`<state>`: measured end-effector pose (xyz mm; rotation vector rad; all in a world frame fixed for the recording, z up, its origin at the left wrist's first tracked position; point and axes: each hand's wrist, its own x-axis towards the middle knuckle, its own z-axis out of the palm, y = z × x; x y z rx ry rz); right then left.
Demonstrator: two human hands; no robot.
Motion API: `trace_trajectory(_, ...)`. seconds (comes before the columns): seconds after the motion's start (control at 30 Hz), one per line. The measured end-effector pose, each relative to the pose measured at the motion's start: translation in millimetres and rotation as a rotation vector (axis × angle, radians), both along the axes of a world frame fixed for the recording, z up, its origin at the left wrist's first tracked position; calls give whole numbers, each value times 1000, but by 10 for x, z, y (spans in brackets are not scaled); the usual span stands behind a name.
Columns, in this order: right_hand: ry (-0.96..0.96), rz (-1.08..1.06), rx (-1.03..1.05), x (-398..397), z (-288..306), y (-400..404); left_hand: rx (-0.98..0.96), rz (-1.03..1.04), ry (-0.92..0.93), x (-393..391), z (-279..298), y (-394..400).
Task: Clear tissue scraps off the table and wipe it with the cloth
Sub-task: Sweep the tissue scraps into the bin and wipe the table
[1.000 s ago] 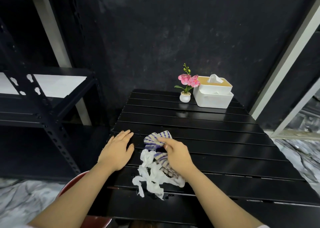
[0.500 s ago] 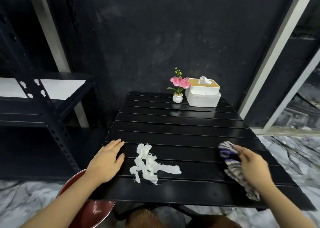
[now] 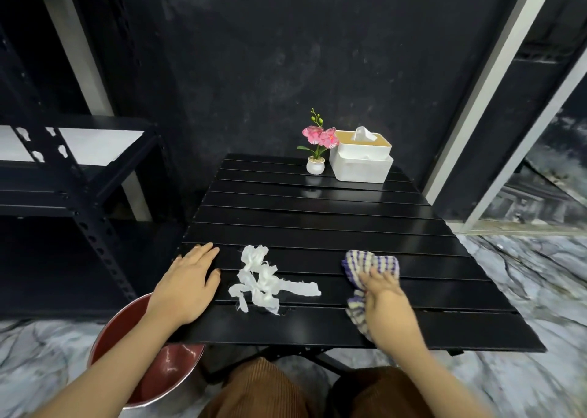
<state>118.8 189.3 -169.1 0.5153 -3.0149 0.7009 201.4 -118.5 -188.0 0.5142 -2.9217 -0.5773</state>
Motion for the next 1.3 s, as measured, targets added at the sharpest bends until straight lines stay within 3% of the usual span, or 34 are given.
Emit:
trace_trajectory(0.2, 105, 126, 138, 186, -212, -697, -11, 11, -5, 11, -2, 13)
trace_trajectory(0.27, 24, 130, 160, 253, -221, -871, -15, 13, -4, 16, -4, 13)
trace_trajectory(0.8, -58, 190, 65, 417, -157, -1441, -21, 14, 4, 15, -19, 6)
trace_trajectory(0.93, -131, 202, -117, 375, -95, -1382, -13, 13, -3, 13, -11, -3)
trace_trajectory(1.0, -154, 150, -280, 359, -32, -1313, 4, 10, -15, 10, 1, -9)
trace_trajectory(1.17, -195, -229, -643, 131, 86, -804, 60, 16, -14, 79, 60, -25)
trace_trajectory(1.3, -107, -361, -559, -76, 124, -14, 55, 18, -19, 211, 74, -71)
